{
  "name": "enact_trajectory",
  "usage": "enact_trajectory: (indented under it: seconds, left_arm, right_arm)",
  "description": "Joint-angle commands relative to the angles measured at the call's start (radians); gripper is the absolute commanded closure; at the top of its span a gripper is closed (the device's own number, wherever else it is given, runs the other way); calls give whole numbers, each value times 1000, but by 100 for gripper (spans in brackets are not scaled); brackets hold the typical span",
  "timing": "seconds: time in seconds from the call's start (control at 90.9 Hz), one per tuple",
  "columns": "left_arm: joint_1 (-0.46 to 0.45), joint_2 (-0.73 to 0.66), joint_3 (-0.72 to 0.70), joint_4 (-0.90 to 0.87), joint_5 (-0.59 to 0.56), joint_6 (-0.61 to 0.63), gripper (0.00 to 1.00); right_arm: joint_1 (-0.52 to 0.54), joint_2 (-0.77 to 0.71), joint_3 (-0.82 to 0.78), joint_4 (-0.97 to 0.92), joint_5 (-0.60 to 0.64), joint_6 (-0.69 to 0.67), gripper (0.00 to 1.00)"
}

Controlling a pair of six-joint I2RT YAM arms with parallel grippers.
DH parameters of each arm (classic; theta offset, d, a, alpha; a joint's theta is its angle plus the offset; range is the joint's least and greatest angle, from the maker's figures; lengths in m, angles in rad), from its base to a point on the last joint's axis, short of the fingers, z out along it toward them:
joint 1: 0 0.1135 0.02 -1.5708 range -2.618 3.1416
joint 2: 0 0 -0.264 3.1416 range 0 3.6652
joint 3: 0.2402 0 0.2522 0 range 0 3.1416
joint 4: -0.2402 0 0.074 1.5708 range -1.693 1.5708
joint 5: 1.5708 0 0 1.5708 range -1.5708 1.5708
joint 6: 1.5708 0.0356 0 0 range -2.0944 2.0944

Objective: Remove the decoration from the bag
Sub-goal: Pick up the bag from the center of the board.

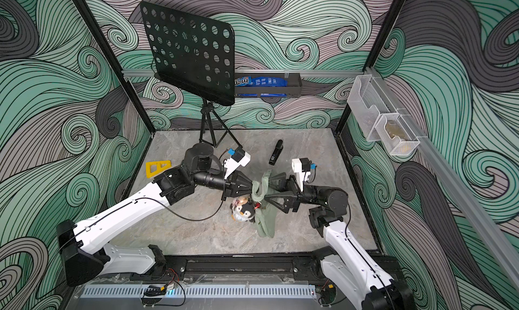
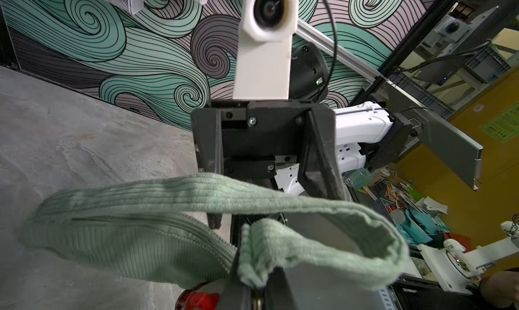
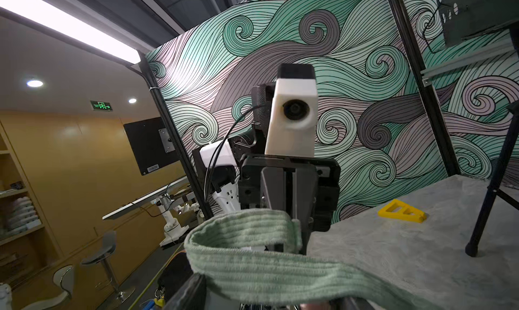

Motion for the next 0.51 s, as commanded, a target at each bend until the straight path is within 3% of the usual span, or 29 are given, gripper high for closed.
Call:
enact_trajectory:
  seconds: [0.0, 0.132, 0.264, 0.495]
  left_arm:
    - [7, 4, 60, -2, 19, 5, 100]
    - [7, -2, 48, 35, 22, -16, 100]
    - [7, -9, 24, 74, 48, -28, 100]
    - [7, -20, -12, 99, 81, 1, 100]
  right_arm:
    - [24, -8, 32, -33, 10, -74, 25]
    - [38, -5, 38, -119, 37, -132, 29]
    - [50, 14, 34, -79, 43, -102, 43]
    - [60, 47, 44, -124, 66, -100, 36]
